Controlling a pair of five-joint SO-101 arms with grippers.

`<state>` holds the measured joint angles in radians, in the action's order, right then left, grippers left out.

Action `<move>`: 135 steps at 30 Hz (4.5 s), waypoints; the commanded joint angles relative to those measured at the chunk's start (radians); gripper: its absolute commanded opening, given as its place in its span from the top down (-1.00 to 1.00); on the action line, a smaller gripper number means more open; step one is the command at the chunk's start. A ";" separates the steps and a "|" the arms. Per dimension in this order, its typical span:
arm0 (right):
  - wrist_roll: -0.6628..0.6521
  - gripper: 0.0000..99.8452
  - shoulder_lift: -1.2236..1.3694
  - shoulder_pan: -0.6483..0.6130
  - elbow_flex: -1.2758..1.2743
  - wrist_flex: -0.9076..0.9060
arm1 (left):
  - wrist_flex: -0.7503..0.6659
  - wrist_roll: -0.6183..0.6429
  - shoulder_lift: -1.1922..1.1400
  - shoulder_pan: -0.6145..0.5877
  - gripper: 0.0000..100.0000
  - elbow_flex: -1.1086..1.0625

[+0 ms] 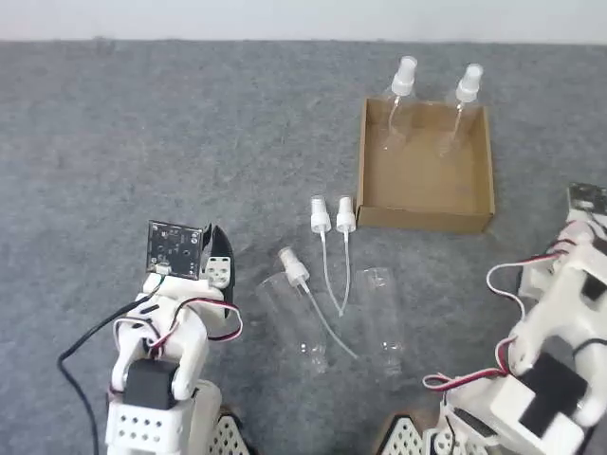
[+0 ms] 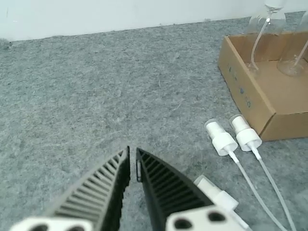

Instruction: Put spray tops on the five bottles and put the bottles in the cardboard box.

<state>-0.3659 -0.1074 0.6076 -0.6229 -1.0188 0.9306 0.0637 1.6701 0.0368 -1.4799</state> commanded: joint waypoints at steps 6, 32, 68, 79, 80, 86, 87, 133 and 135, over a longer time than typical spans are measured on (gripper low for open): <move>0.023 0.40 -0.010 -0.070 0.146 -0.153 | 0.005 -0.011 -0.003 -0.005 0.98 0.007; -0.391 0.49 0.136 -0.105 0.147 -0.150 | 0.005 -0.011 -0.003 -0.006 0.98 0.007; -0.422 0.80 0.140 -0.076 0.391 -0.217 | 0.021 -0.015 -1.456 0.227 0.83 0.970; -0.420 0.50 0.139 -0.079 0.302 -0.139 | 0.021 0.199 -1.909 0.227 0.78 1.311; -0.417 0.50 0.139 -0.079 0.304 -0.139 | 0.020 0.203 -1.926 0.227 0.78 1.325; -0.416 0.50 0.128 -0.073 0.305 -0.148 | 0.025 0.238 -2.018 0.229 0.77 1.411; -0.416 0.50 0.130 -0.071 0.305 -0.148 | 0.026 0.238 -2.025 0.230 0.77 1.419; -0.299 0.50 0.140 0.018 0.224 -0.025 | 0.152 0.245 -2.167 0.238 0.98 1.620; -0.301 0.50 0.140 0.019 0.224 -0.022 | 0.207 0.232 -2.145 0.226 0.98 1.692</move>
<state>-0.6743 0.0491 0.6153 -0.4066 -1.0556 1.0564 0.3061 -0.5240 0.2839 0.0606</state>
